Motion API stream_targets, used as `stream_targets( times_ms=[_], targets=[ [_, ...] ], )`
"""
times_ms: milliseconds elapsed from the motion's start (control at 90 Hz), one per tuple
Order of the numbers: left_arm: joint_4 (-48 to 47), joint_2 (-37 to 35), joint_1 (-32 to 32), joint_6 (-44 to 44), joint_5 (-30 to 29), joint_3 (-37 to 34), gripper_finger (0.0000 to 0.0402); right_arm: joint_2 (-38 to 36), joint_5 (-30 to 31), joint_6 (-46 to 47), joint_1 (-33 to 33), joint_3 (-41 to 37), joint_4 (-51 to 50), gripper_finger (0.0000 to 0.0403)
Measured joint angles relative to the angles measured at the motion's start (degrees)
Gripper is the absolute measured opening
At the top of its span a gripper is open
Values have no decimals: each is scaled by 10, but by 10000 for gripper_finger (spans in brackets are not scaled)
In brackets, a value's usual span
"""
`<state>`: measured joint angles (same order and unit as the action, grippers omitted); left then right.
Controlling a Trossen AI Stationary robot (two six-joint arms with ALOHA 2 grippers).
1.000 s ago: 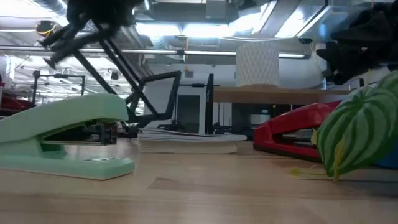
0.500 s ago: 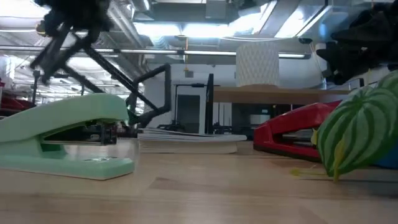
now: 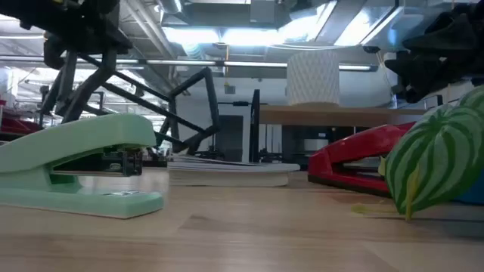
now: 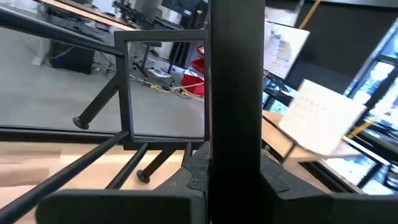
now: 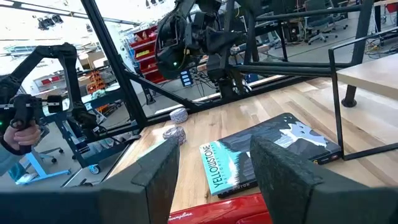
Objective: Stock shelves
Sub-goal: Adjust the black bookshelf
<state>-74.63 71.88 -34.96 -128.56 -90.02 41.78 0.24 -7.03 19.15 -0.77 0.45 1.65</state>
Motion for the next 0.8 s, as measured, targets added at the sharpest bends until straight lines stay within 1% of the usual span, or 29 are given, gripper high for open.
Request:
stream_targets(
  times_ms=[189,422,500,600,689,800],
  targets=[
    [53,1,-42,71,0,-3,37,0,0,0,0,0,0,182],
    [49,1,-48,84,-1,-9,37,0,0,0,0,0,0,182],
    [47,0,-48,63,-3,-30,37,0,0,0,0,0,0,182],
    [49,0,-47,-16,-2,-69,37,0,0,0,0,0,0,182],
    [86,-4,-47,-20,0,-97,37,0,0,0,0,0,0,182],
    [112,-7,-41,-21,0,-111,37,0,0,0,0,0,0,182]
  ],
)
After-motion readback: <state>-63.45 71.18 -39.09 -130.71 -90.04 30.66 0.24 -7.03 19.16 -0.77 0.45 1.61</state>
